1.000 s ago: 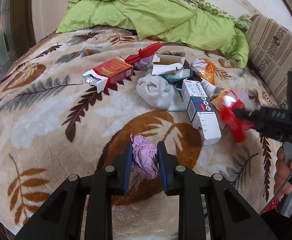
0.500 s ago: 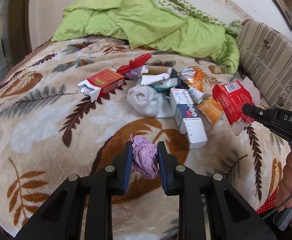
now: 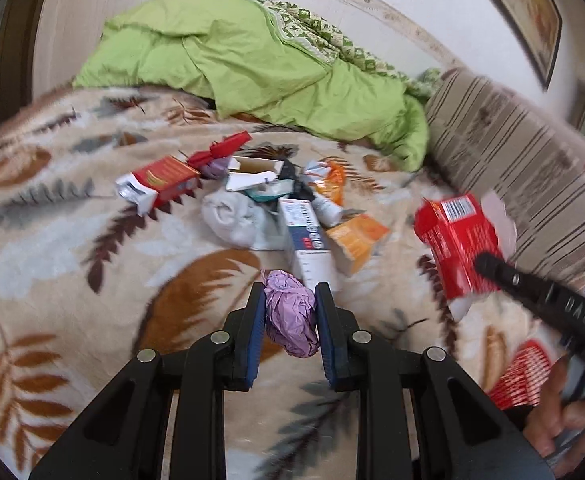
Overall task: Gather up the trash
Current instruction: 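Carry both items to the red basket and release them inside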
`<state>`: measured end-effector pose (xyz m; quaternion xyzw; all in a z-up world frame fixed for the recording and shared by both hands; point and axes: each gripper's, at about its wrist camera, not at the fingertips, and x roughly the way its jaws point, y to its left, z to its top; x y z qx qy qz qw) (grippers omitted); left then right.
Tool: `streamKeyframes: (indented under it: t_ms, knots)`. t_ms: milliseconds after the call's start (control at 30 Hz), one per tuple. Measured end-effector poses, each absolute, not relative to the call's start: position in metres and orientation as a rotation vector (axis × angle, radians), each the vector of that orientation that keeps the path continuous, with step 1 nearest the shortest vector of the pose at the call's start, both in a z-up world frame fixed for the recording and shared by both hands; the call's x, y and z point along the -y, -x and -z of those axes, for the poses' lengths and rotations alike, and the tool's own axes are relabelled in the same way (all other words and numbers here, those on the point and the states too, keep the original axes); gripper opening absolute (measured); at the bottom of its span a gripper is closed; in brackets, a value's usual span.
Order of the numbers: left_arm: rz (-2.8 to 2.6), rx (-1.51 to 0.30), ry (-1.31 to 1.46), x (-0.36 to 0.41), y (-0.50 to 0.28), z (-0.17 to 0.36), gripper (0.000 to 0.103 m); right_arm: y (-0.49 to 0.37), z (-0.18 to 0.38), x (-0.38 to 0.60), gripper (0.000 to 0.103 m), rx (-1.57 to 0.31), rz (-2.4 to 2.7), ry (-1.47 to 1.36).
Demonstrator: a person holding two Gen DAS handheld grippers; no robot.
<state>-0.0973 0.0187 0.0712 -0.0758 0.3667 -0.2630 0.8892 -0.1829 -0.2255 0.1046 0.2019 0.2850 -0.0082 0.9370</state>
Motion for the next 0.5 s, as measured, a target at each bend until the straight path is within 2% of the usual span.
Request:
streamKeyframes:
  t_ms: [200, 500]
  knots:
    - [0.605, -0.743, 0.213, -0.026, 0.094, -0.073, 0.023, 0.19, -0.105, 0.229, 0.005, -0.566, 0.017, -0.412]
    - [0.631, -0.762, 0.194, -0.012, 0.091, -0.068, 0.023, 0.169, -0.084, 0.224, 0.005, -0.639, -0.032, -0.426]
